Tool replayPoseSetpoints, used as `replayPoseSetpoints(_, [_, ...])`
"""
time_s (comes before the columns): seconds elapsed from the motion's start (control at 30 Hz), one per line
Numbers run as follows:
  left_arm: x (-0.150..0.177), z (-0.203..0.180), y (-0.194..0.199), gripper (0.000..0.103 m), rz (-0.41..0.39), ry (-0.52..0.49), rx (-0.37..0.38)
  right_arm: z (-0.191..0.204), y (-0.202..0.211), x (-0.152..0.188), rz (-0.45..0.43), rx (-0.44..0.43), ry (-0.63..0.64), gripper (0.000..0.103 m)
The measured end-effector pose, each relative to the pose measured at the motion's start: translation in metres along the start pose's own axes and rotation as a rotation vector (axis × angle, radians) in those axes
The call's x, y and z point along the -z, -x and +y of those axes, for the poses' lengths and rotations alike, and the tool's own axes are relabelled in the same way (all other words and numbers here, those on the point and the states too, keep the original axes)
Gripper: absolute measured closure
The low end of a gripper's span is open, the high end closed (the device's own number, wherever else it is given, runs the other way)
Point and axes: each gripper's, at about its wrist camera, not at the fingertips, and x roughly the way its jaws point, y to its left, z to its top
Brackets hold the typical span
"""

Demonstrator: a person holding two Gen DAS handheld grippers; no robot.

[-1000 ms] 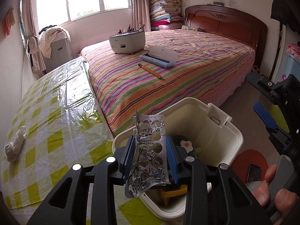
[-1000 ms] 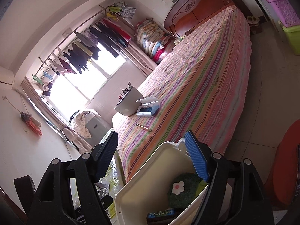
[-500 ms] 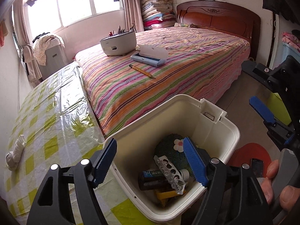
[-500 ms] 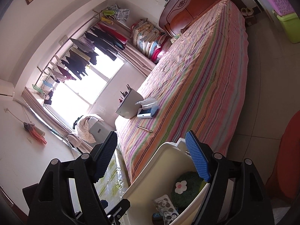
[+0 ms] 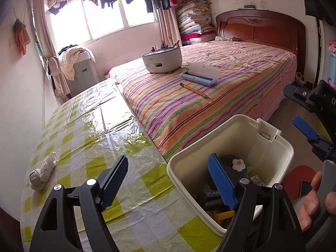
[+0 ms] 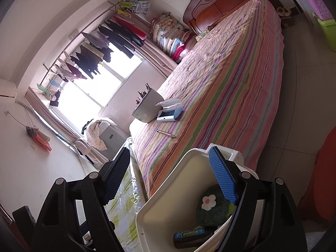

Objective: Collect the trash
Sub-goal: 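Move both open tools from the bin back to the table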

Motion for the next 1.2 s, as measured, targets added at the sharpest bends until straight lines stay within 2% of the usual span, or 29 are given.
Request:
replayPoseSetpoints(0.27, [0.003,0.083,0.000,0.027,0.008,0.113,-0.111,0.024,-0.012,0.018,0.035,0.015,0.092,0.026])
replayPoseSetpoints(0.4, [0.004,0.128,0.001,0.027,0.000,0.172,-0.190,0.037,-0.017,0.028,0.047,0.018,0.143,0.025])
replayPoseSetpoints(0.5, [0.009,0.163,-0.001,0.027,-0.003,0.265,-0.235,0.047,-0.021,0.036,0.055,0.016,0.180,0.025])
replayPoseSetpoints(0.7, [0.027,0.217,-0.011,0.027,0.028,0.334,-0.365,0.062,-0.030,0.049,0.087,0.010,0.245,0.025])
replayPoseSetpoints(0.97, [0.046,0.286,-0.017,0.027,0.071,0.470,-0.441,0.080,-0.041,0.065,0.128,0.000,0.317,0.025])
replayPoseSetpoints(1.13, [0.060,0.334,-0.021,0.027,0.108,0.584,-0.451,0.097,-0.046,0.074,0.155,-0.015,0.365,0.025])
replayPoseSetpoints(1.2, [0.065,0.348,-0.027,0.027,0.131,0.598,-0.436,0.109,-0.050,0.078,0.185,-0.038,0.388,0.025])
